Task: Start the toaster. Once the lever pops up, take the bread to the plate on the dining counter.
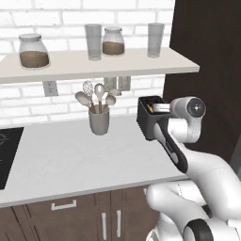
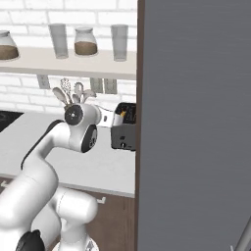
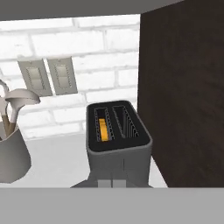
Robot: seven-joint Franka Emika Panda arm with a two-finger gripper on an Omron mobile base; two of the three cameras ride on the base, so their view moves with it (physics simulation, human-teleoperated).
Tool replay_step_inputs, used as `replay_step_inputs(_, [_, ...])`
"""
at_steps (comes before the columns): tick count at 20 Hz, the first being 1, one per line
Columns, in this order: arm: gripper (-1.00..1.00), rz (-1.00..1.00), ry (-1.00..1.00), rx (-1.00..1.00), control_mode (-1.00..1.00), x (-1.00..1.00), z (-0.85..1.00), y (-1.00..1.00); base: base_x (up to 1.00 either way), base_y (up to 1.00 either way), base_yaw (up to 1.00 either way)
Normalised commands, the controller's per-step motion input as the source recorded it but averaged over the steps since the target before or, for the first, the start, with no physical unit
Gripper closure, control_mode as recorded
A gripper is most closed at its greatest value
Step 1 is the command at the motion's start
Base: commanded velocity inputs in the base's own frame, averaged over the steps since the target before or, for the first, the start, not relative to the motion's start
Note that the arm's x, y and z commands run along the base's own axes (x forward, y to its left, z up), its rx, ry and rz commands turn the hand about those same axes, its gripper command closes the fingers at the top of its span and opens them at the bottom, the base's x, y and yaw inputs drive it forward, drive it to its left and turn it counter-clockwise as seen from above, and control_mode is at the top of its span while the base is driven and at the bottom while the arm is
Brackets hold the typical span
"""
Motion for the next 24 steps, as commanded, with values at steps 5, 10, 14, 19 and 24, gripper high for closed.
replay_step_inputs(5, [1.0, 0.0, -0.03, 0.0, -1.0, 0.36, 0.0, 0.05, 0.0, 0.0, 0.0])
replay_step_inputs(10, [1.0, 0.02, 0.0, 0.0, -1.0, 0.26, 0.08, 0.0, 0.0, 0.0, 0.0])
replay_step_inputs(14, [-1.0, 0.02, 0.02, 0.0, -1.0, 0.13, 0.19, 0.0, 0.0, 0.0, 0.0])
replay_step_inputs(19, [-1.0, 0.01, 0.05, 0.0, -1.0, 0.12, 0.13, 0.01, 0.0, 0.0, 0.0])
replay_step_inputs(24, [-1.0, 0.0, 0.11, 0.0, -1.0, 0.06, 0.05, 0.02, 0.0, 0.0, 0.0])
